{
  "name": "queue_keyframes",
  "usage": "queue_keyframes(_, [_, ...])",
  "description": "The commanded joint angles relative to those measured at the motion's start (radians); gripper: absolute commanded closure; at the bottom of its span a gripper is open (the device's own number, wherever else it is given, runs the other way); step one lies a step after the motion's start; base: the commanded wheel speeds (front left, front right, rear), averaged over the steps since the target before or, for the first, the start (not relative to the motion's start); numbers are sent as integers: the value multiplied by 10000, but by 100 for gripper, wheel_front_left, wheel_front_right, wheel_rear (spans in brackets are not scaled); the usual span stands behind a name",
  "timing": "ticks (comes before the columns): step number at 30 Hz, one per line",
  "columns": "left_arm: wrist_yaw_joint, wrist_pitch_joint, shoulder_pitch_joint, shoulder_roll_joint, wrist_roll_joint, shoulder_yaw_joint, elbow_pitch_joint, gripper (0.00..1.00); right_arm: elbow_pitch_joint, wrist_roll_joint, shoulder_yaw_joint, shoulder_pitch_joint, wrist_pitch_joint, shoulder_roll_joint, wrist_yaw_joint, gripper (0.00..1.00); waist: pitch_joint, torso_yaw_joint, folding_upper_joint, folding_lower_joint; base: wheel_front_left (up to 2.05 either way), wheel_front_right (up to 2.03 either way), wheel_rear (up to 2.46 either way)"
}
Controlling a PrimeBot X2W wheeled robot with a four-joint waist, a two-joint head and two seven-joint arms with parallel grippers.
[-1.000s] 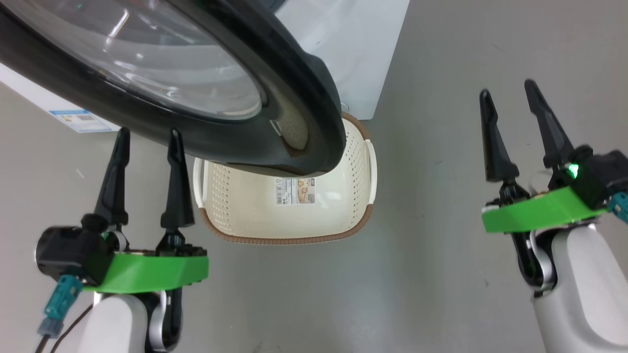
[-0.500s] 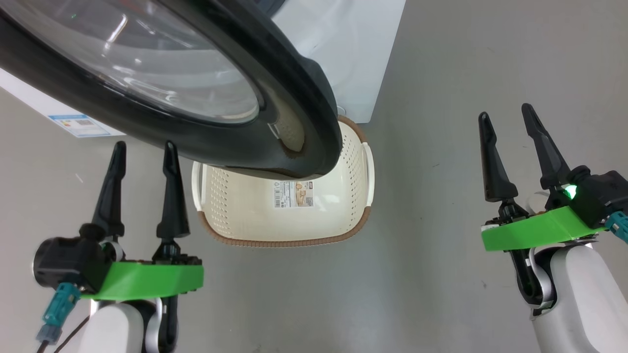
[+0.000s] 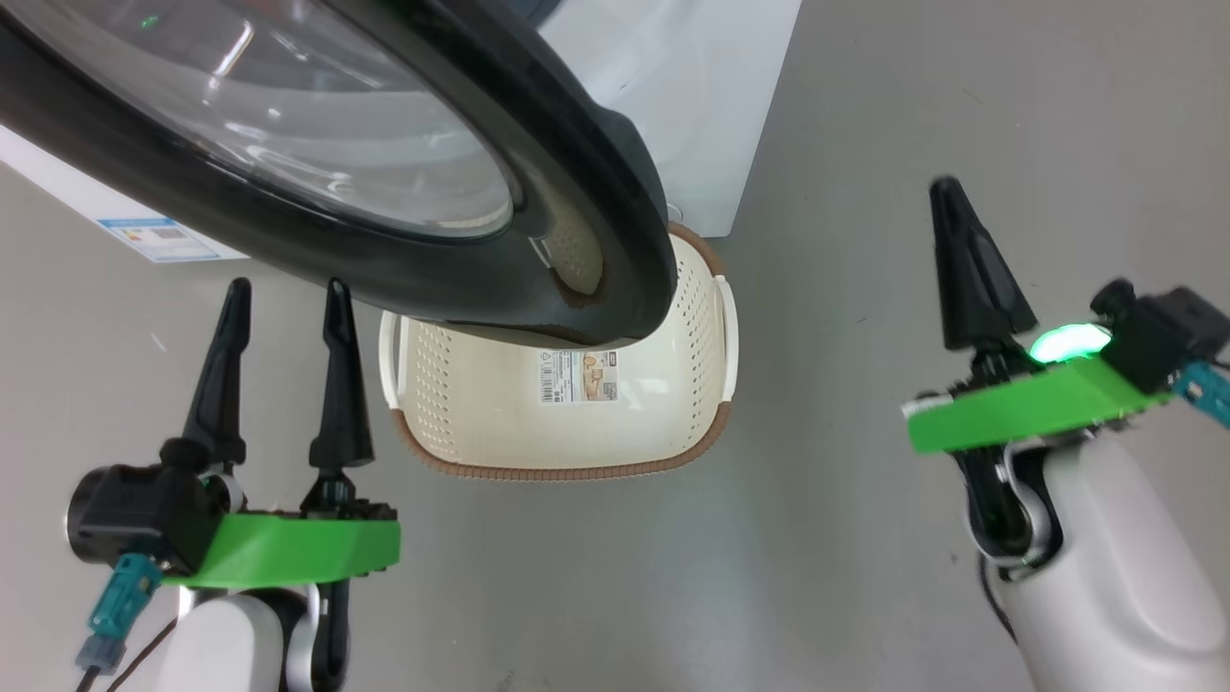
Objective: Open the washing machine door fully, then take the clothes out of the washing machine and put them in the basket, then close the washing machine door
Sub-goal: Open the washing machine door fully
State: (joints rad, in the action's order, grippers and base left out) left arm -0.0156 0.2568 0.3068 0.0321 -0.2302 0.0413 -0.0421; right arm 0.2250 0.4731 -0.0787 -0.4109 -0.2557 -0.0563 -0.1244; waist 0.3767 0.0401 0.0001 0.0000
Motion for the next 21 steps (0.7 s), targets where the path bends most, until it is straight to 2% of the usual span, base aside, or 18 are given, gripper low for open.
queue_keyframes(1, [46,49,-20,181,134,-315,189,0,-120,823,-462,-339,-60,60,-63,100,6,15,-1,0,0,0,0])
queue_keyframes(4, [40,49,19,181,173,-330,147,0,201,2640,-1113,-898,-24,60,-63,100,16,41,-1,0,0,0,0])
queue_keyframes(9, [29,49,28,181,205,-296,156,0,230,5433,-1718,-1814,893,60,-63,100,49,107,-1,0,0,0,0])
queue_keyframes(15, [-8,49,38,181,152,-207,202,0,315,8676,-1808,-2699,2851,60,-63,100,139,191,-1,0,0,0,0])
queue_keyframes(21, [14,49,70,181,89,-83,187,0,1148,10610,-1891,-3649,5017,60,-63,100,217,266,-1,0,0,0,0])
